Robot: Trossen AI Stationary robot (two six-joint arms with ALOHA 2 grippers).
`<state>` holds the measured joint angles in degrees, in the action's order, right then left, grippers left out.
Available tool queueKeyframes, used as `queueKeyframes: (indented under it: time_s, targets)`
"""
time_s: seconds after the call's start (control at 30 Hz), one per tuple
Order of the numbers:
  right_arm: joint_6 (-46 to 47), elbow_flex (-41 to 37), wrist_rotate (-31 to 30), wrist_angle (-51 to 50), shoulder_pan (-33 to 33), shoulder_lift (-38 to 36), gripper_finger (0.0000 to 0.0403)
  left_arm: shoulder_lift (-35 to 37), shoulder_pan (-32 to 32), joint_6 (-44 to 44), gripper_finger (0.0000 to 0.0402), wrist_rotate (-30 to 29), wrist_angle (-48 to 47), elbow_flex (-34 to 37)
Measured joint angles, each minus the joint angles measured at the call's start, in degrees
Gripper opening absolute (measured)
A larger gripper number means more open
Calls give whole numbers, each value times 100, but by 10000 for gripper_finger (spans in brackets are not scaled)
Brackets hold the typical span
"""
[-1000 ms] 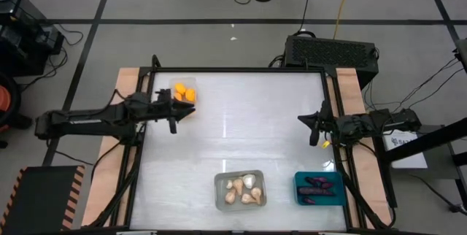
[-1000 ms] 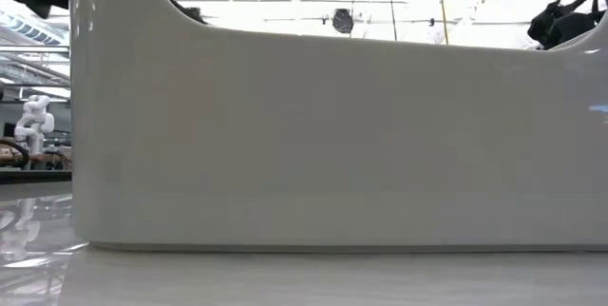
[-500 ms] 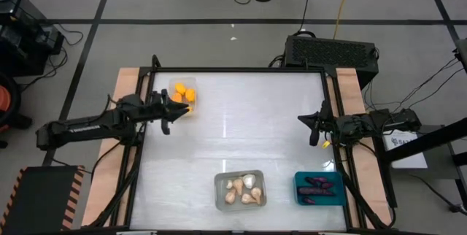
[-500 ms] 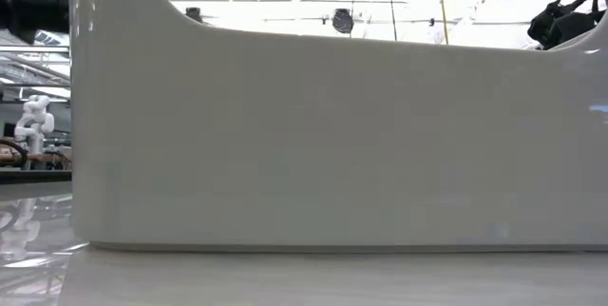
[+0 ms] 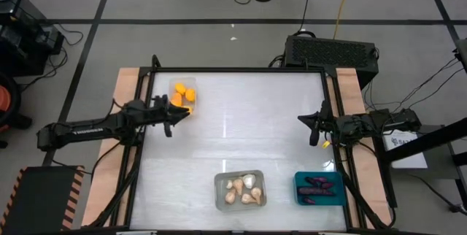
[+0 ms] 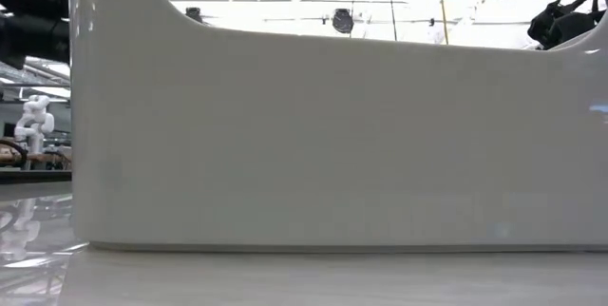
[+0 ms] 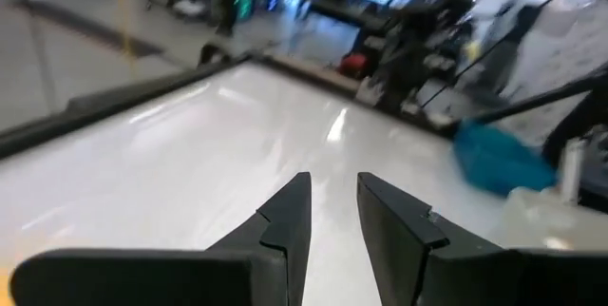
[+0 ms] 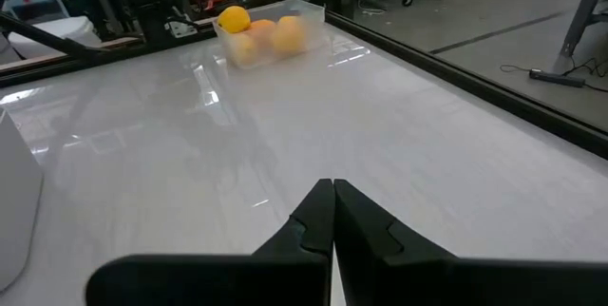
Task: Sort produce into baskets
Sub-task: Return to Home Position
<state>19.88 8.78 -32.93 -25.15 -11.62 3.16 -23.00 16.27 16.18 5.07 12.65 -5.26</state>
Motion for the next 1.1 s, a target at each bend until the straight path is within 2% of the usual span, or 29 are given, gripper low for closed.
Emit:
queueKeyframes:
  time_s: [0.1, 0.23, 0.3, 0.57, 1.1]
  targets:
    - [0, 2, -1, 2, 0, 0, 0, 0, 0, 157, 95, -401, -504, 5]
    - [0, 2, -1, 0, 0, 0, 0, -2, 0, 861, 95, -1668, -635, 7]
    - [0, 2, 0, 0, 0, 0, 0, 0, 0, 899, 95, -1957, -626, 7]
    - [0, 2, 0, 1, 0, 0, 0, -4, 0, 124, 95, -2024, -630, 7]
    - [0, 2, 0, 0, 0, 0, 0, -4, 0, 139, 95, -2027, -630, 7]
